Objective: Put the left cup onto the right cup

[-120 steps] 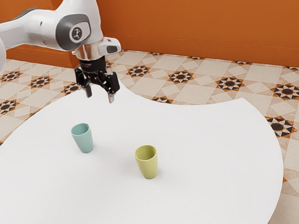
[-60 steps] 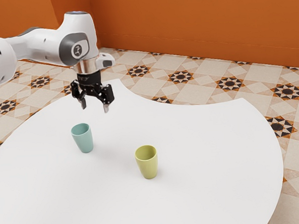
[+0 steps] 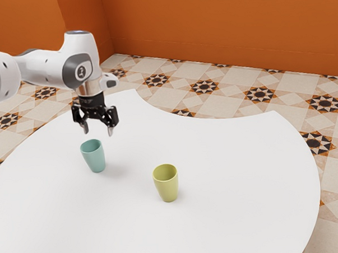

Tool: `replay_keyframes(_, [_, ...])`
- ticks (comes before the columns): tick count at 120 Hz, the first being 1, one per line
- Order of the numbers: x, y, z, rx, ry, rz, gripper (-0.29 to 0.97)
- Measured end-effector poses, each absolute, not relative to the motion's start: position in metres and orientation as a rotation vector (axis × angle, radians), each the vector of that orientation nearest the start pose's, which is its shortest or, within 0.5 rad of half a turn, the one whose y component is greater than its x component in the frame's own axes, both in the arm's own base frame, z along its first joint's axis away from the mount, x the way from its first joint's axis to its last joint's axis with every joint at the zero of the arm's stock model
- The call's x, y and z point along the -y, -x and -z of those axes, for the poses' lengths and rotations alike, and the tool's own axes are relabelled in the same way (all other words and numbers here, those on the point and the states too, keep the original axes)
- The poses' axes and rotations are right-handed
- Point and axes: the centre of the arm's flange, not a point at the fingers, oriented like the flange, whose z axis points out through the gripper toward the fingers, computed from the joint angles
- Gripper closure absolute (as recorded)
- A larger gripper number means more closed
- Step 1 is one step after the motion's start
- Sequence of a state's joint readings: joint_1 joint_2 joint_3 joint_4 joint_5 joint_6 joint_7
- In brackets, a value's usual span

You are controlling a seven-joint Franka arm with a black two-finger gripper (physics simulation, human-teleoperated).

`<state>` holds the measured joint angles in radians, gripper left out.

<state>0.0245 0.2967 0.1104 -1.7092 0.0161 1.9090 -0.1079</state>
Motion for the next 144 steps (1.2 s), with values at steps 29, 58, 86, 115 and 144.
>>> replay_keyframes(29, [-0.092,-0.630,-0.392,0.400,3.075,-0.158,0.07])
replay_keyframes(58, [-0.098,-0.633,-0.374,0.427,3.082,-0.175,0.07])
replay_keyframes(86, [-0.103,-0.637,-0.361,0.438,3.087,-0.177,0.08])
replay_keyframes(115, [-0.109,-0.641,-0.350,0.442,3.087,-0.178,0.08])
replay_keyframes(144, [-0.111,-0.647,-0.340,0.436,3.088,-0.178,0.08])
